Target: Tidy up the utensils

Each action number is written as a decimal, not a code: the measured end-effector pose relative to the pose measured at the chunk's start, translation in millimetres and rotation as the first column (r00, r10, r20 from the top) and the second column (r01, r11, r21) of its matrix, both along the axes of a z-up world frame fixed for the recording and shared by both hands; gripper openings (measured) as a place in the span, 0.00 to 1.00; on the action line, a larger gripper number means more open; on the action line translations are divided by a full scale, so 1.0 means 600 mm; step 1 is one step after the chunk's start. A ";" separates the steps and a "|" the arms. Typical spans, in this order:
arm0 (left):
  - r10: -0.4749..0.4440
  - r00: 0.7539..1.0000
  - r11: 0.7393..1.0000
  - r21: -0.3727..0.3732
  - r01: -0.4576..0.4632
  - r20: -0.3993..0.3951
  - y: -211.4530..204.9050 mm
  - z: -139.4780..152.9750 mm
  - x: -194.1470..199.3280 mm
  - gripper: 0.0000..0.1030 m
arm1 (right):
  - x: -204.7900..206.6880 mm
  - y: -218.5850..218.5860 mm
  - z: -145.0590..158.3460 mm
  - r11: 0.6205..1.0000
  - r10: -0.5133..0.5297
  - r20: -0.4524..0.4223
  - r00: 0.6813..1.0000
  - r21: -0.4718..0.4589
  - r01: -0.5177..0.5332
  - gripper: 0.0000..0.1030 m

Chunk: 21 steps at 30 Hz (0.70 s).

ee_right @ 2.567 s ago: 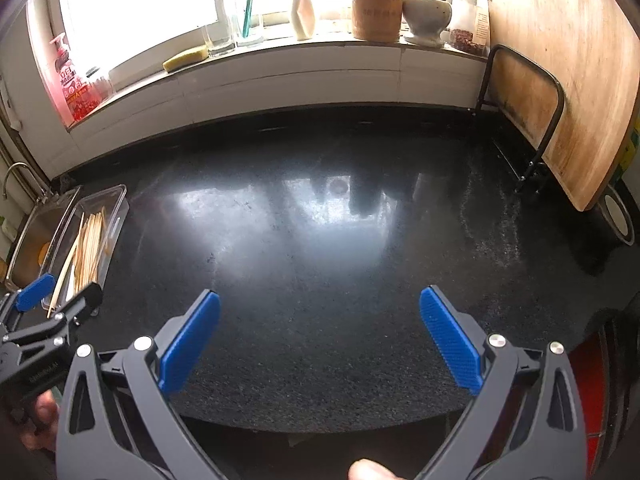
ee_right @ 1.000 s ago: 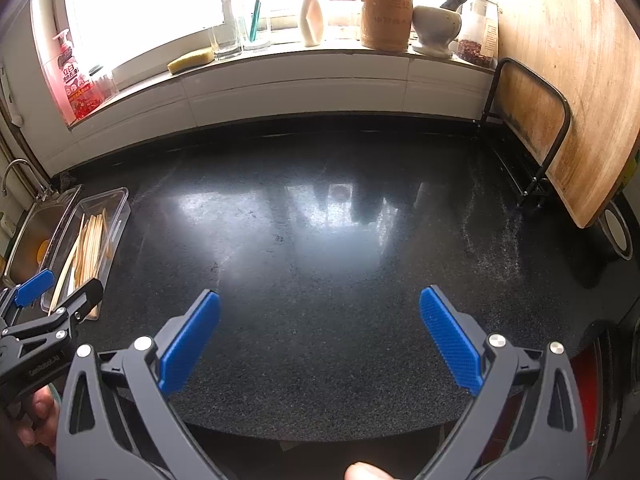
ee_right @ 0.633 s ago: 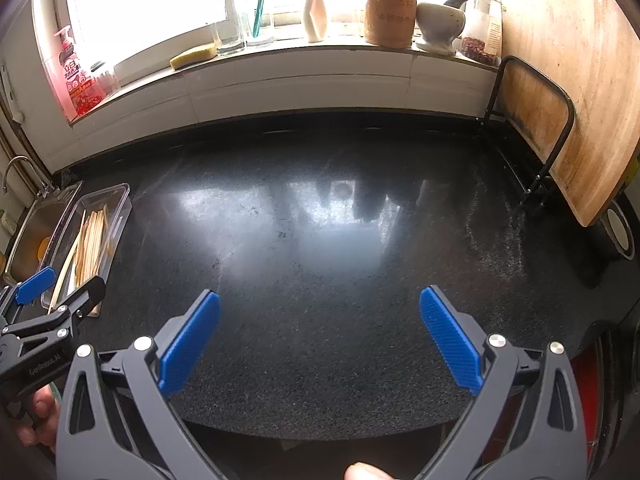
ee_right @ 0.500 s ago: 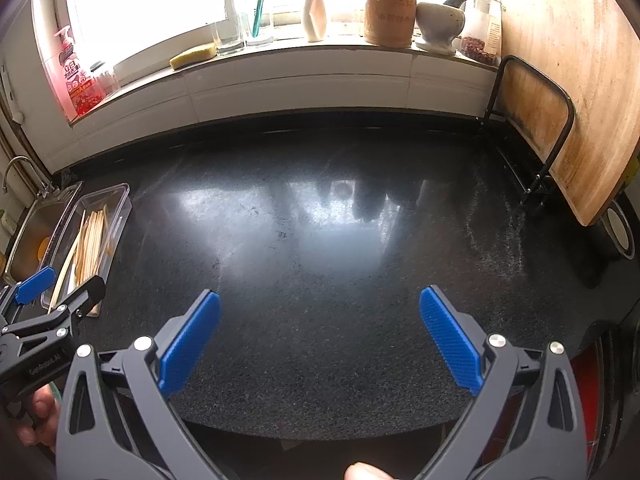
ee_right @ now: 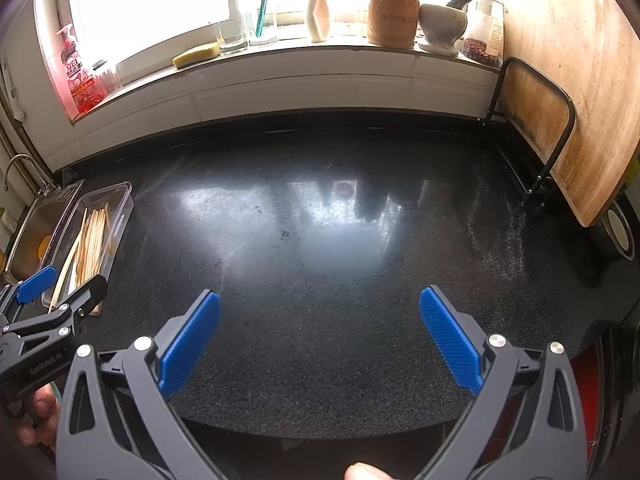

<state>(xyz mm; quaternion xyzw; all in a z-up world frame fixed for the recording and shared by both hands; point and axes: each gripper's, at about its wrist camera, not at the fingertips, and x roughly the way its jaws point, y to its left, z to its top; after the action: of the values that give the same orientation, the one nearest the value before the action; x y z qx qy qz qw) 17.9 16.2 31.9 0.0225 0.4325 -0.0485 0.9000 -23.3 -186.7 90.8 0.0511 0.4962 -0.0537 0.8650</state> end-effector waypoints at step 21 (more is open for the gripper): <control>0.001 1.000 1.000 0.001 -0.001 -0.002 0.001 -0.003 0.002 0.94 | -0.001 0.005 0.002 1.000 0.000 0.001 1.000 0.001 0.000 0.94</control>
<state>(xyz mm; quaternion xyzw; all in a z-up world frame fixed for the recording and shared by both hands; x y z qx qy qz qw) 18.8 16.8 30.4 0.0226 0.4336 -0.0479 0.8996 -23.6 -183.6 91.9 0.0515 0.4959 -0.0534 0.8652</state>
